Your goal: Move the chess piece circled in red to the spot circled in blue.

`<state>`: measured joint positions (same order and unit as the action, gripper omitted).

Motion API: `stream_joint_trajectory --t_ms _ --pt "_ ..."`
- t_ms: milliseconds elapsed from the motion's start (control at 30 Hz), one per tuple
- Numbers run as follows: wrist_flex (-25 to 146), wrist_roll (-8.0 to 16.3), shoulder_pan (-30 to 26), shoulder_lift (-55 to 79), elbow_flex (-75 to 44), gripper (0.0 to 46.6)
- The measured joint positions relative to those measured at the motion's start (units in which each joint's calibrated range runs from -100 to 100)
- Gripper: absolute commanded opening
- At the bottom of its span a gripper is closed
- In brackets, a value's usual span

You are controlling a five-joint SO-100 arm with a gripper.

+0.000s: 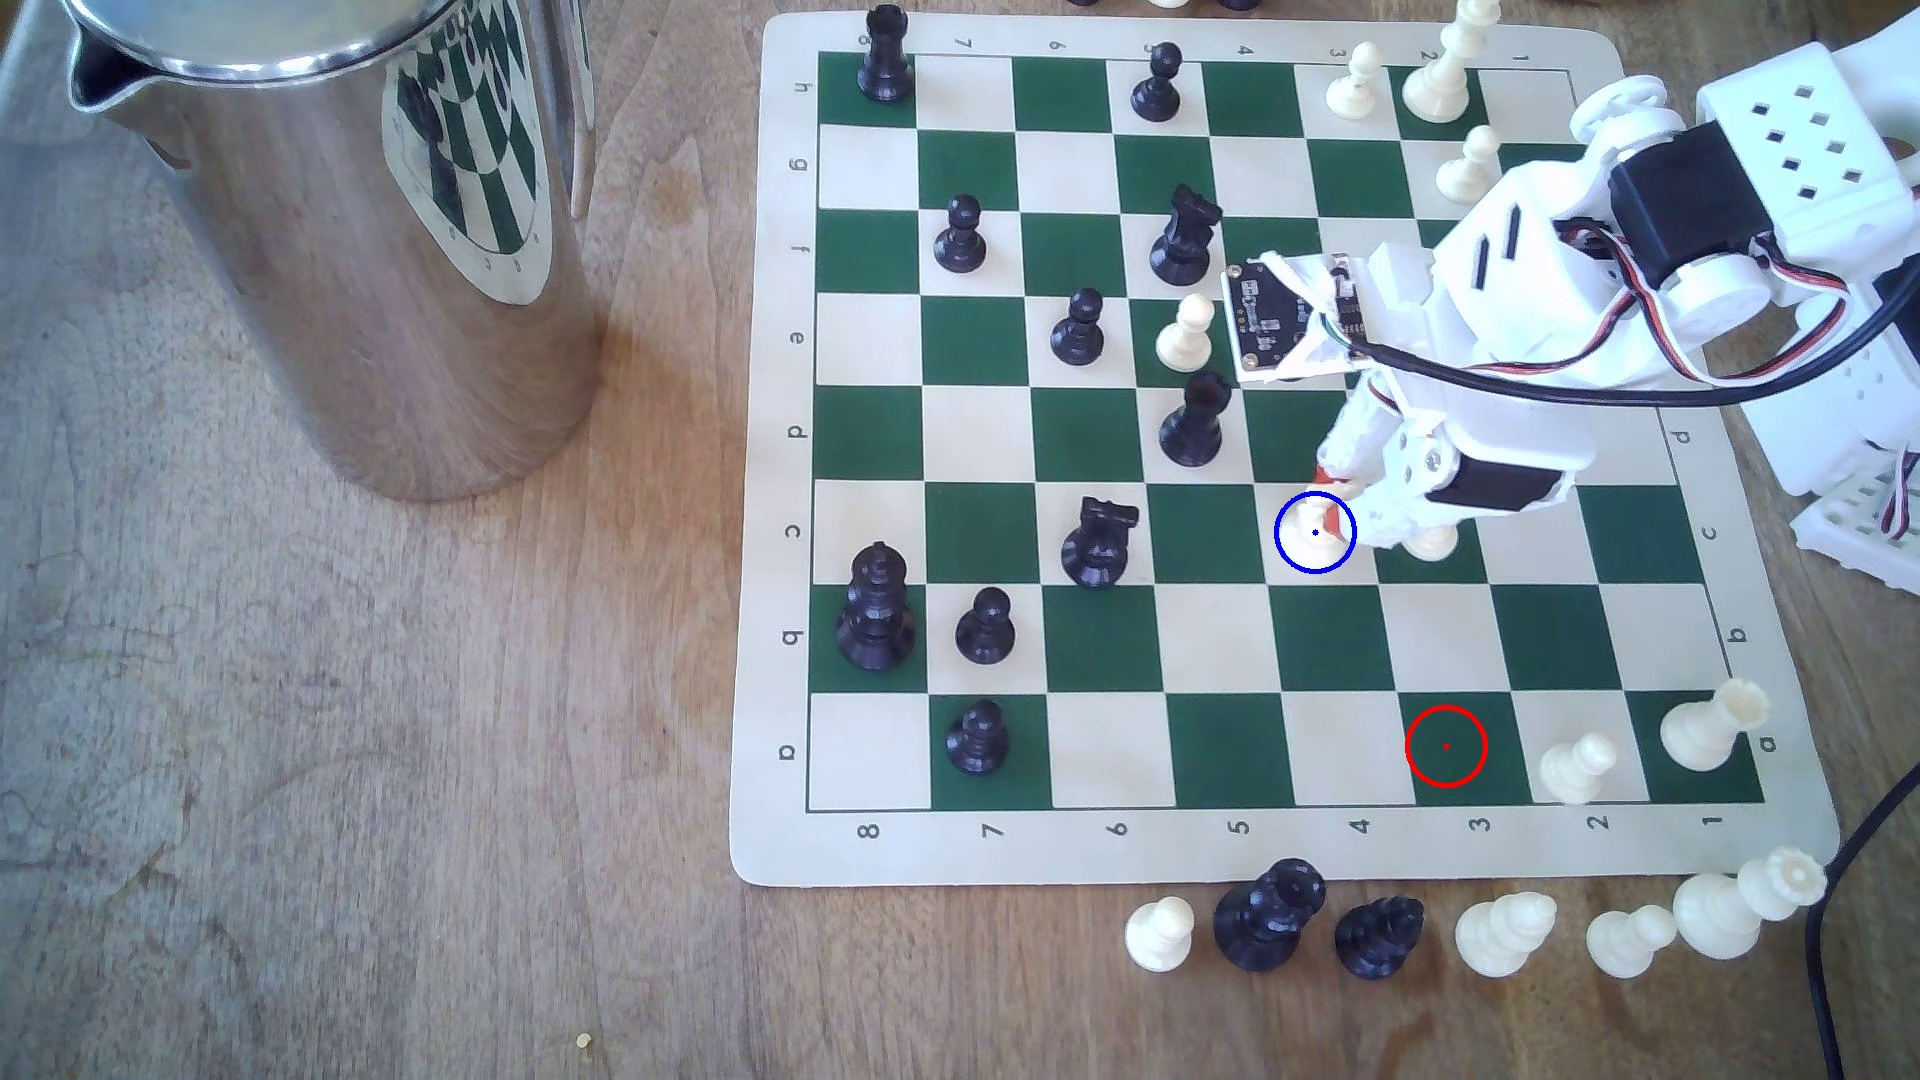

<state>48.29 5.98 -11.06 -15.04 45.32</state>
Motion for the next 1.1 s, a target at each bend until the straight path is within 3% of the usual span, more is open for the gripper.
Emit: stream_joint_trajectory --t_ms 500,833,1100 --pt "4.54 -0.49 0.81 -0.5 0.36 11.6" --pt "16.41 1.12 -2.88 -14.33 0.36 11.3" --pt "22.23 1.56 -1.03 -31.59 6.6 5.3"
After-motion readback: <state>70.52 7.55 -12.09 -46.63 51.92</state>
